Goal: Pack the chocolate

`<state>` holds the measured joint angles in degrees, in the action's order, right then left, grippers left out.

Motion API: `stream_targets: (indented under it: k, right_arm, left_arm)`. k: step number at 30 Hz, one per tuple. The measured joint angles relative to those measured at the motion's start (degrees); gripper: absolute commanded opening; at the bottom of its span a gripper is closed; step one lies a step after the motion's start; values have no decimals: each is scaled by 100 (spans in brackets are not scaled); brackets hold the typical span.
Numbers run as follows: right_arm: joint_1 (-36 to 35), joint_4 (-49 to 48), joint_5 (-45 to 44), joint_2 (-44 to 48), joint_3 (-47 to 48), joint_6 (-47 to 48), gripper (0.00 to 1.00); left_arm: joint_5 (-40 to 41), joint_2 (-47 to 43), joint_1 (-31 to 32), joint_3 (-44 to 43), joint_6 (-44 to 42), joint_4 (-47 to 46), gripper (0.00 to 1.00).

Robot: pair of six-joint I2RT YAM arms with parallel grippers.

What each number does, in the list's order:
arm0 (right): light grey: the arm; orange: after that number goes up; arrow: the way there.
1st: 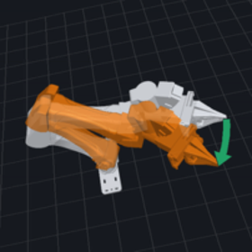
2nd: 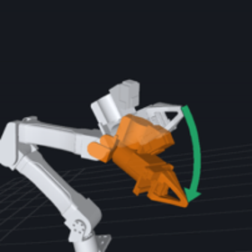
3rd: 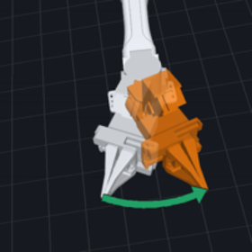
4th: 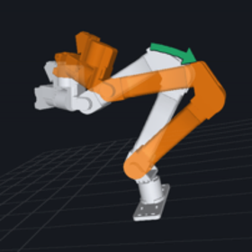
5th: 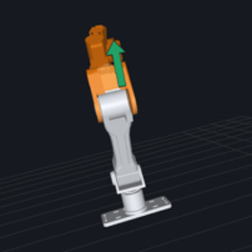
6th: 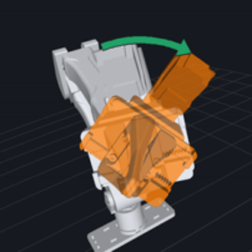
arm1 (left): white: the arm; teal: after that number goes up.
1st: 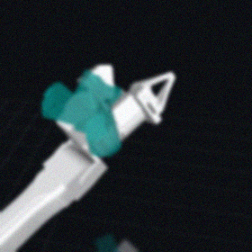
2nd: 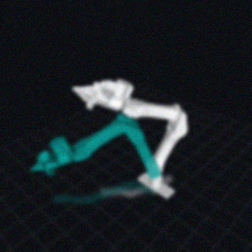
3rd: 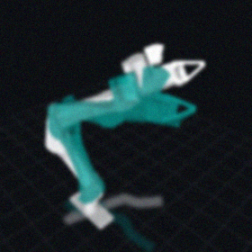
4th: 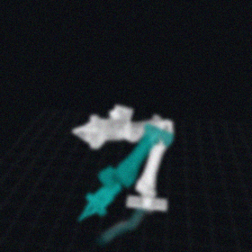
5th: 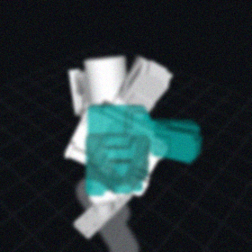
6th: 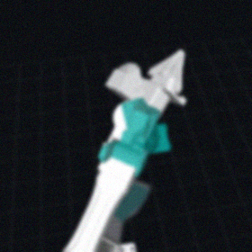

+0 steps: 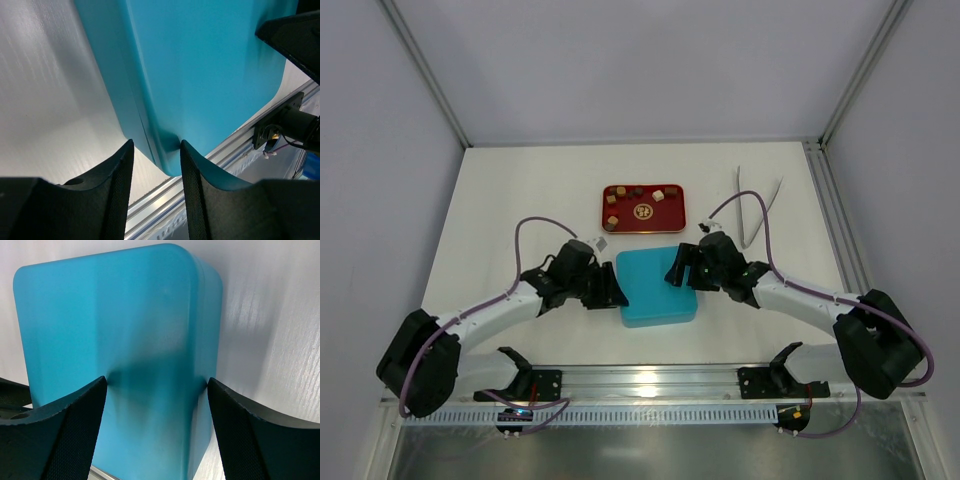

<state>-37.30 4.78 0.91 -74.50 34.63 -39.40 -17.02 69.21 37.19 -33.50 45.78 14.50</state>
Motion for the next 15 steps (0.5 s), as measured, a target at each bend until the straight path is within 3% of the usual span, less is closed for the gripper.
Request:
stream_targets:
  k: [9, 15]
  right_arm:
    - [70, -284, 26, 46, -192, -52, 80]
    - [166, -483, -28, 157, -369, -87, 80]
  left_arm:
    - [20, 354, 70, 44, 337, -450, 29]
    - [92, 457, 256, 181, 669, -826, 32]
